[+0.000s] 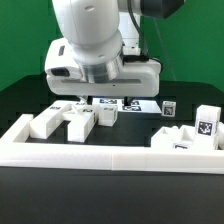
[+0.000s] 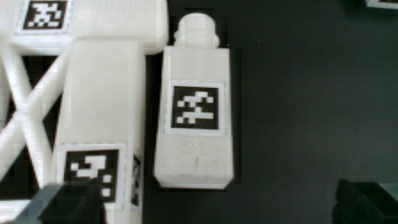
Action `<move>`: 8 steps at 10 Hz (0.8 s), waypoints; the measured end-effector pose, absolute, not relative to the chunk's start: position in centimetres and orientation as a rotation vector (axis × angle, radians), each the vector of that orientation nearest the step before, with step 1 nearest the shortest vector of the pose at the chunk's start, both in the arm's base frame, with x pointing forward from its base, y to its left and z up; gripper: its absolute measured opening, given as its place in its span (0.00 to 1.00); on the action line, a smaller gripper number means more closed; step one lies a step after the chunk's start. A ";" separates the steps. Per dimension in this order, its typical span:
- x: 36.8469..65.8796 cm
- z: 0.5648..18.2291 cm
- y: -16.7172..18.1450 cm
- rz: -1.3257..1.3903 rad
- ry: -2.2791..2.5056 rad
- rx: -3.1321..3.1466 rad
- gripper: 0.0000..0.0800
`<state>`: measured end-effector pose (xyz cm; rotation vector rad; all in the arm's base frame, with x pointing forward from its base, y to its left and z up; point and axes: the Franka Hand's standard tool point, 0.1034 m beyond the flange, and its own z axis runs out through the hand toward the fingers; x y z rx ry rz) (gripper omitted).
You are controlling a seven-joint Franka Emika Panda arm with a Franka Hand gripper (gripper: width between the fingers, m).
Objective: Assemble chair
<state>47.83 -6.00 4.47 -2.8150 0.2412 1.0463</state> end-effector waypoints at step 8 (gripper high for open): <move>46.5 2.8 -4.5 1.052 0.235 -2.826 0.81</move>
Offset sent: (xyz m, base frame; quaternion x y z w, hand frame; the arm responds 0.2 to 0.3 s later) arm -0.0177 0.0100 -0.0123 -0.0012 0.0072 0.0122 0.9999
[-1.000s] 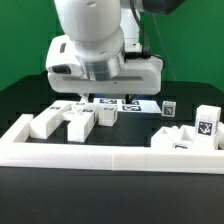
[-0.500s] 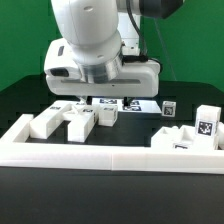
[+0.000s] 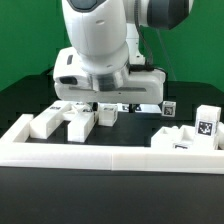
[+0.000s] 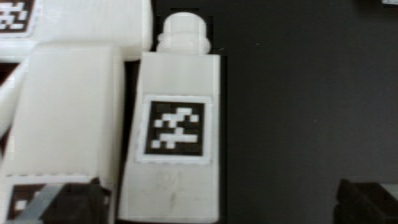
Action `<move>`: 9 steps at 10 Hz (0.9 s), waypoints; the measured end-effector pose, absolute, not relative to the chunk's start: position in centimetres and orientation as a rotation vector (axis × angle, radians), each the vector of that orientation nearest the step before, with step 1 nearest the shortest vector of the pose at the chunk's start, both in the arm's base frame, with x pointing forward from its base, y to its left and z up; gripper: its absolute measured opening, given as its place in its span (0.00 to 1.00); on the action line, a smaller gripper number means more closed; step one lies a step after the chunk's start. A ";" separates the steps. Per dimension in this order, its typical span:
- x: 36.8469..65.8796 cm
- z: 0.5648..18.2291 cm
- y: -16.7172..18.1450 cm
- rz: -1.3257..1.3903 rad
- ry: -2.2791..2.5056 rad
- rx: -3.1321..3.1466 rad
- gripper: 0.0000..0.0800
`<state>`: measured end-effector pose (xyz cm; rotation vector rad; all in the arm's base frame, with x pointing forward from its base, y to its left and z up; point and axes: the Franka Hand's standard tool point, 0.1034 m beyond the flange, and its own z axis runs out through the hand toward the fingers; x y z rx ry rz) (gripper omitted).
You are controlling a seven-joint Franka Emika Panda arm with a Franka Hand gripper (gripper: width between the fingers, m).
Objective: Assemble chair
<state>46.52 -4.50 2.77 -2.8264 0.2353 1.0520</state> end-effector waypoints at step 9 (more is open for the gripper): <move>46.6 2.7 -4.8 1.049 0.261 -2.825 0.81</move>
Offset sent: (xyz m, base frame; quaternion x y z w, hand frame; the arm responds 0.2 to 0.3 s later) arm -0.0014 0.0111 -0.0056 0.0021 0.0051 0.0083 1.0000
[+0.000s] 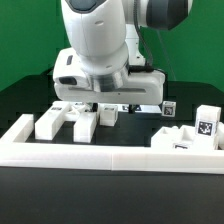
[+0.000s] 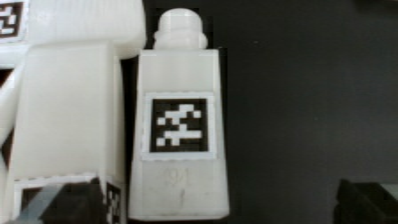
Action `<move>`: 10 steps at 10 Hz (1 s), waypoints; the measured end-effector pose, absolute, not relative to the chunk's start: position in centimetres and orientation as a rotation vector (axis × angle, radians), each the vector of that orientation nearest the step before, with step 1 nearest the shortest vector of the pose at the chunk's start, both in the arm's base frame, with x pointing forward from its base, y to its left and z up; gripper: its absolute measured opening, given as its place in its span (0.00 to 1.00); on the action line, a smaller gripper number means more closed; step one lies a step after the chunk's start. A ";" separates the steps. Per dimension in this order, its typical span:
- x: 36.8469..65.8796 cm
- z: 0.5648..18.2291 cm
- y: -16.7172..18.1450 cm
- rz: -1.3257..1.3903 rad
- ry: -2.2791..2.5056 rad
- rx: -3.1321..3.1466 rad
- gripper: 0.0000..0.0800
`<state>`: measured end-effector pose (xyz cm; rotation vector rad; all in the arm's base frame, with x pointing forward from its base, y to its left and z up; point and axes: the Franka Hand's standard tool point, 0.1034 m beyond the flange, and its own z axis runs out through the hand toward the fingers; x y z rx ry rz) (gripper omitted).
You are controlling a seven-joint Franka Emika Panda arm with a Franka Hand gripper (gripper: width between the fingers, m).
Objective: Assemble chair
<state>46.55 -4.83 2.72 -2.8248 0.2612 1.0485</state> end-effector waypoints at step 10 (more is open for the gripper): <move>45.2 3.5 -3.8 1.070 0.290 -2.815 0.81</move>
Offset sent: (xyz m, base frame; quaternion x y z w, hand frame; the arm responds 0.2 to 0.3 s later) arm 0.0000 0.0000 0.0000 0.0000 0.0000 0.0000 1.0000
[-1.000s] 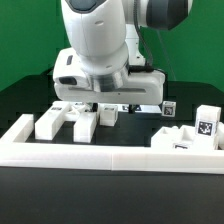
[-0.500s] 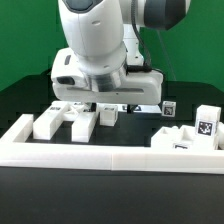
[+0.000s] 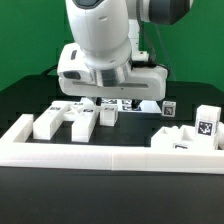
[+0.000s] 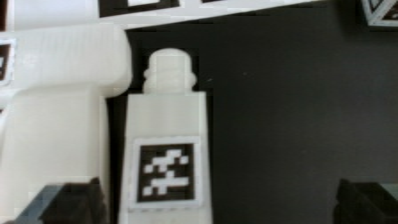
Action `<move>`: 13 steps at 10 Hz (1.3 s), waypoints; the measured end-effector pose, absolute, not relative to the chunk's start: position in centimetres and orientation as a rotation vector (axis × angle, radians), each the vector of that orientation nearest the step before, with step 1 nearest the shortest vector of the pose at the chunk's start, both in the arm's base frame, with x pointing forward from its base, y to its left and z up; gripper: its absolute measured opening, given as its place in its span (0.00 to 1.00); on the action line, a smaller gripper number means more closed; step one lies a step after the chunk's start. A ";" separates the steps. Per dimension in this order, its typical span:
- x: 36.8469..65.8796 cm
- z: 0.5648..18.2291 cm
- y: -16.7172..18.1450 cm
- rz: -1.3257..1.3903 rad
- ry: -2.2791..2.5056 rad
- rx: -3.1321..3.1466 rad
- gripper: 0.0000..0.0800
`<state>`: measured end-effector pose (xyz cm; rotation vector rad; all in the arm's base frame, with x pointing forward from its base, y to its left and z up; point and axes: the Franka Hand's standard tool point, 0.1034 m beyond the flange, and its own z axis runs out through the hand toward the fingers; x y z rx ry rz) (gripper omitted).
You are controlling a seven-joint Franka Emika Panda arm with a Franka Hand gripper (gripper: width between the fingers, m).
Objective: Assemble chair
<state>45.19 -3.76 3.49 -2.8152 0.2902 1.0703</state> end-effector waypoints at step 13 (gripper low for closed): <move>45.3 2.2 -1.8 1.073 0.337 -2.834 0.81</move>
Offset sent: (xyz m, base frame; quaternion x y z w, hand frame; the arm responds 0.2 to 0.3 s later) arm -0.0032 -0.0060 -0.0159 0.0037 0.0108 -0.0038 0.9999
